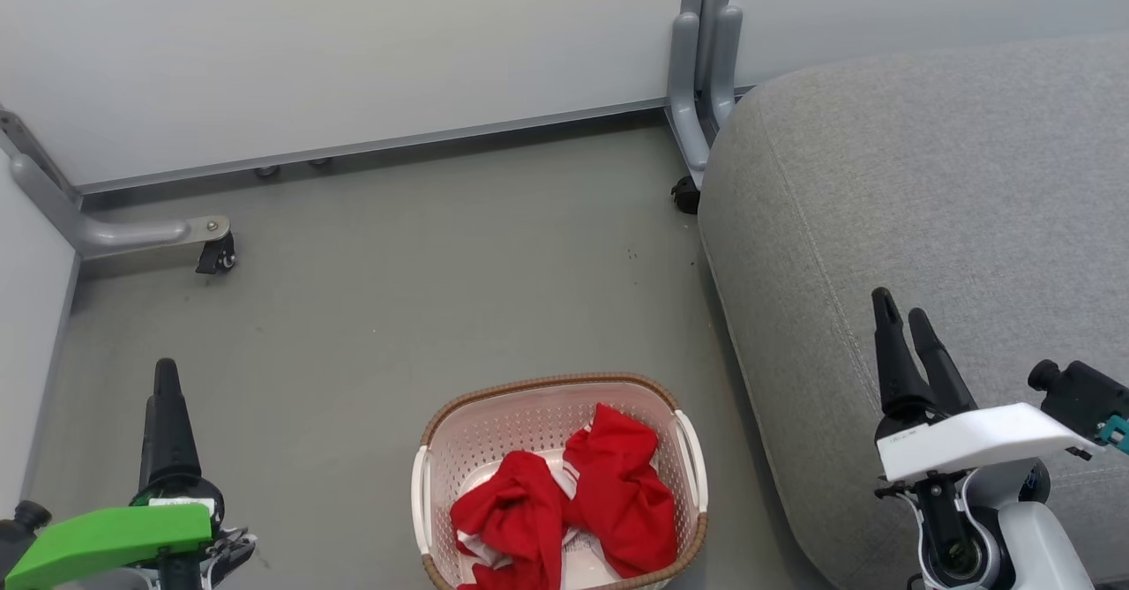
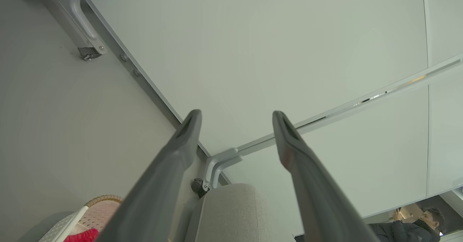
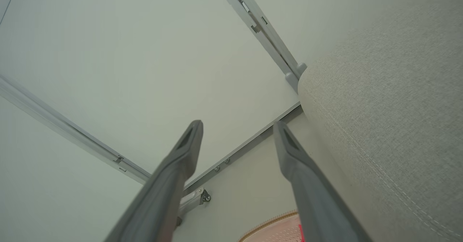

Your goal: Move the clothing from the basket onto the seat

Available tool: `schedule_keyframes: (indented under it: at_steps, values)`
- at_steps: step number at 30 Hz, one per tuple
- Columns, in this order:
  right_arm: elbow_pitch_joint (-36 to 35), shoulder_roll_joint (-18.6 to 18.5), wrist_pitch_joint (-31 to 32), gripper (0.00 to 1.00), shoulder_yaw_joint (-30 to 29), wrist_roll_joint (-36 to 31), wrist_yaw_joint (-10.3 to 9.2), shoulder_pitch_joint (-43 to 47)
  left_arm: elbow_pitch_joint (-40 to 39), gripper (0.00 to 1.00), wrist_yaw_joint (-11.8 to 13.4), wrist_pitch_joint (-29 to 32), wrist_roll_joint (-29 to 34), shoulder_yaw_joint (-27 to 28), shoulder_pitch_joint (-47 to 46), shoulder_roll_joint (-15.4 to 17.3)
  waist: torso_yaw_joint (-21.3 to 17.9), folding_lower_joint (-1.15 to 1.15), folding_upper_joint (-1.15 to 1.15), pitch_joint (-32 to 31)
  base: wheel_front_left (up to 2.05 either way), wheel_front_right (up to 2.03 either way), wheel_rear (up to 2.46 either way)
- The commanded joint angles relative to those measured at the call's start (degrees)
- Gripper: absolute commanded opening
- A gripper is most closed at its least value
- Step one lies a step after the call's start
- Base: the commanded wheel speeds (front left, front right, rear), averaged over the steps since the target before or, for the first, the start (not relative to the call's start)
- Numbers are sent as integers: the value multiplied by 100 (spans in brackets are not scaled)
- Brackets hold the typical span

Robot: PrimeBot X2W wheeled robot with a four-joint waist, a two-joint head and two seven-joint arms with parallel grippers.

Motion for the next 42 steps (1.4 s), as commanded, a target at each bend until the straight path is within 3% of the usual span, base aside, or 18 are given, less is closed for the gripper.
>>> schedule_keyframes:
  at_steps: [1, 8, 12, 17, 32, 42]
  values:
    - [-123, -31, -69, 100, 66, -338, 2, -120, -161, 100, -1, -50, 299, -24, 7, 38, 0, 0, 0, -2, 0, 0, 0]
    - [-82, -56, -200, 100, 253, -1147, 2, -78, -375, 100, 127, -180, 1839, -508, 136, 41, -2, 0, 0, -15, 0, 0, 0]
    - [-5, -77, -265, 100, 358, -1559, 2, -62, -429, 100, 349, -244, 2318, -788, 206, 43, -5, 0, 0, -22, 0, 0, 0]
    - [52, -79, -345, 100, 450, -1999, 2, -53, -459, 100, 439, -325, 2985, -1118, 234, 46, -15, 0, 0, -30, 0, 0, 0]
    - [271, -71, -570, 100, 653, -3126, 2, -39, -413, 100, 804, -551, 4509, -1655, 300, 53, -30, 0, 0, -37, 0, 0, 0]
    - [380, -63, -709, 100, 740, -3750, 2, -68, -391, 100, 1093, -688, 5158, -1995, 327, 123, -37, 0, 0, -32, 0, 0, 0]
